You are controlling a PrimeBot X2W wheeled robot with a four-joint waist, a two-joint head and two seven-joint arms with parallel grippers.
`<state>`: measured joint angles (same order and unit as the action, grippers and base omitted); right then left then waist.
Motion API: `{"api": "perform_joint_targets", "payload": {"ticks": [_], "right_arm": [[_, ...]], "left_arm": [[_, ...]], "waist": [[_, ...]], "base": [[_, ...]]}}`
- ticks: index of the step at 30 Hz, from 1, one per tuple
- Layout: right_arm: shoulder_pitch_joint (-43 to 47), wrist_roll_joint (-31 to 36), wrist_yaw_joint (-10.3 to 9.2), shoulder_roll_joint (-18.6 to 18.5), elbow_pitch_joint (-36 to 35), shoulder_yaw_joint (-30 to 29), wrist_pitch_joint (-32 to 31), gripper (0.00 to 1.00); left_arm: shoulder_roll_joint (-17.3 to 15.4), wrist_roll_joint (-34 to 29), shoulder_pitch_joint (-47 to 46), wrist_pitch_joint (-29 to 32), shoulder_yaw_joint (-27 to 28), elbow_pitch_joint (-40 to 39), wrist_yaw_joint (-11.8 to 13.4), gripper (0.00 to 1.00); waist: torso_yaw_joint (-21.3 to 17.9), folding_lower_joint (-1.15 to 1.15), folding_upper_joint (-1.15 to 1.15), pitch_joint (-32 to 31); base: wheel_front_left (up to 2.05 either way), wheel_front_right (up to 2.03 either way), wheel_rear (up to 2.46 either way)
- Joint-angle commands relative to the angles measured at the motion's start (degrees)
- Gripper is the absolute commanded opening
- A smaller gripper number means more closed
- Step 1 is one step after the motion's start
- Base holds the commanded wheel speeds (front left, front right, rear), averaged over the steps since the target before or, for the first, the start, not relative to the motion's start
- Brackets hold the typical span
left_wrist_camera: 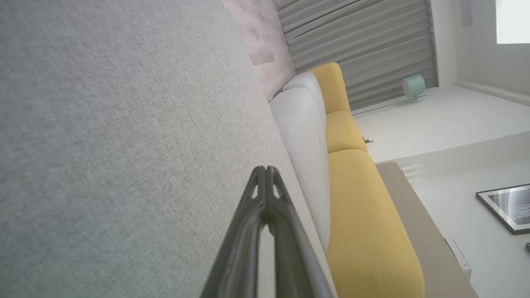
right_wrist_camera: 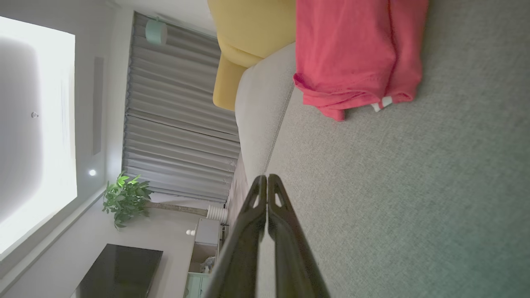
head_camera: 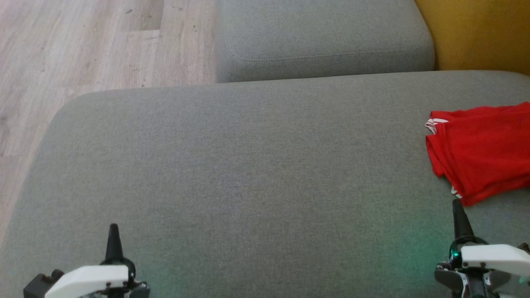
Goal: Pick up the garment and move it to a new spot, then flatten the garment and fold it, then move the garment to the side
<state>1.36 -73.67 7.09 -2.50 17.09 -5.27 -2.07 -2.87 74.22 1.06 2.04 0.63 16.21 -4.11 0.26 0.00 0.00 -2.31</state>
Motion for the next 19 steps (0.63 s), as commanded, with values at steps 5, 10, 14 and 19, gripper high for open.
{"api": "perform_joint_targets", "payload": {"ticks": [5,10,14,19], "right_arm": [[-4.6,-4.6,0.33,-0.3,-2.6,0.3,-1.1,0.00],[-5.2,-7.3,0.35,-0.3,-2.7,0.0,-1.8,0.00],[-5.8,-10.1,0.36,-0.3,-2.8,-0.3,-2.4,0.00],[-6.5,-13.5,0.37,-0.4,-2.9,-0.7,-3.2,0.00]], "left_arm": [[-0.1,4.3,-4.2,1.1,3.1,-2.0,-1.1,0.00],[0.0,7.0,-4.8,1.7,3.6,-2.0,-1.6,0.00],[0.0,9.7,-5.4,2.4,4.2,-2.1,-2.0,0.00],[0.0,13.1,-6.2,3.2,4.9,-2.1,-2.6,0.00]], "waist": [[-0.1,0.00,0.00,0.5],[-0.1,0.00,0.00,0.9],[-0.1,0.00,0.00,1.3],[-0.2,0.00,0.00,1.8]], "base": [[0.00,0.00,0.00],[0.00,0.00,0.00],[0.00,0.00,0.00],[0.00,0.00,0.00]]}}
